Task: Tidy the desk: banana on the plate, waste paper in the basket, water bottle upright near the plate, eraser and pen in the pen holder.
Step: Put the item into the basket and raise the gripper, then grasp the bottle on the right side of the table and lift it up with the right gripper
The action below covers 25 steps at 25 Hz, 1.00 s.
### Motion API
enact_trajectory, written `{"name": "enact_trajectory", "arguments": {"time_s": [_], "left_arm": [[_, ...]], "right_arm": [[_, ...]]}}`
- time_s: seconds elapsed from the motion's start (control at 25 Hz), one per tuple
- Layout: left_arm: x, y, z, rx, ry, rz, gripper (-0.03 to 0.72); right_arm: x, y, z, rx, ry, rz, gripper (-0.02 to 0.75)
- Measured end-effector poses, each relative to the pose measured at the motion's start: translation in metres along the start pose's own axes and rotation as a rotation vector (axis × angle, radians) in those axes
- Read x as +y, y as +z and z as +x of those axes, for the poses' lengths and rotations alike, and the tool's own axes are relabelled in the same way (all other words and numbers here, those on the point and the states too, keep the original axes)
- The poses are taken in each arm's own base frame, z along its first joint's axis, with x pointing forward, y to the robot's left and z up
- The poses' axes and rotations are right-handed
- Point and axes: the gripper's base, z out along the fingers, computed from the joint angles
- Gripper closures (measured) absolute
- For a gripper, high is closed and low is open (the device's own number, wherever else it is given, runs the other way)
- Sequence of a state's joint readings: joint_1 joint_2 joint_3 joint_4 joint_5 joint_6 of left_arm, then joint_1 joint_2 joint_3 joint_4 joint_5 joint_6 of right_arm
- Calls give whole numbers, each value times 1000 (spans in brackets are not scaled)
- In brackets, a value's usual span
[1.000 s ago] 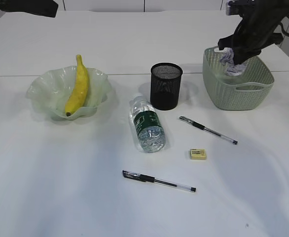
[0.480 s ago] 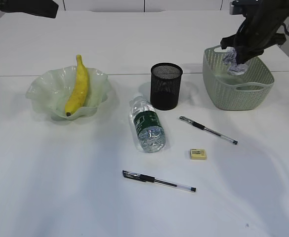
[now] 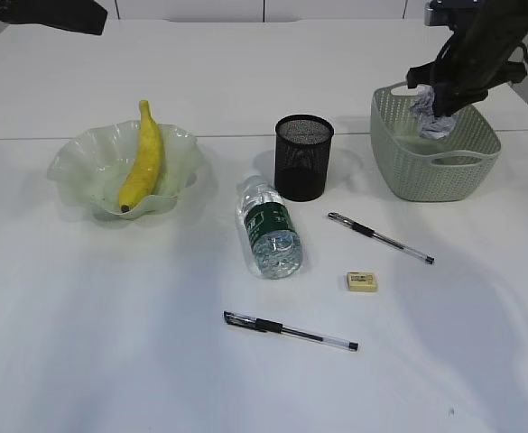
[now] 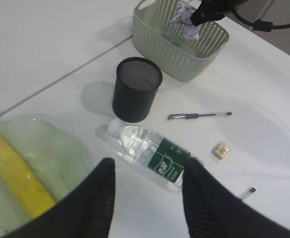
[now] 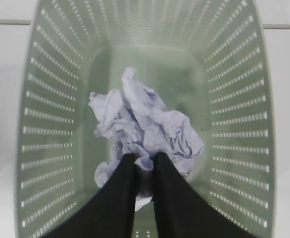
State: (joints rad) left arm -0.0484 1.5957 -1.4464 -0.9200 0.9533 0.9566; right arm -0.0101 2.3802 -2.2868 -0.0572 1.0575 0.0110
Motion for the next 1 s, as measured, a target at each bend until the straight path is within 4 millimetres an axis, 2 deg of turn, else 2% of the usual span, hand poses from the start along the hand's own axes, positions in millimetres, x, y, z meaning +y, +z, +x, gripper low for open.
{"name": "enact_trajectory", "arguments": {"time_s": [0.12,0.32,0.44,0.72,1.0], "left_arm": [[0,0,0,0,-1,0,371],[0,0,0,1,-2,1,371],[0,0,0,2,-2,3,371],[0,0,0,4,-2,5,371],[-1,0,0,4,-4,5,371]], "right_arm": [[0,0,0,0,33,-4,585],[2,0,1,10,98,-20,433],[3,0,2,26,111,-32,375],[3,-2,5,63,118,-36,350],[1,-44,-4,-1,120,-40,349]]}}
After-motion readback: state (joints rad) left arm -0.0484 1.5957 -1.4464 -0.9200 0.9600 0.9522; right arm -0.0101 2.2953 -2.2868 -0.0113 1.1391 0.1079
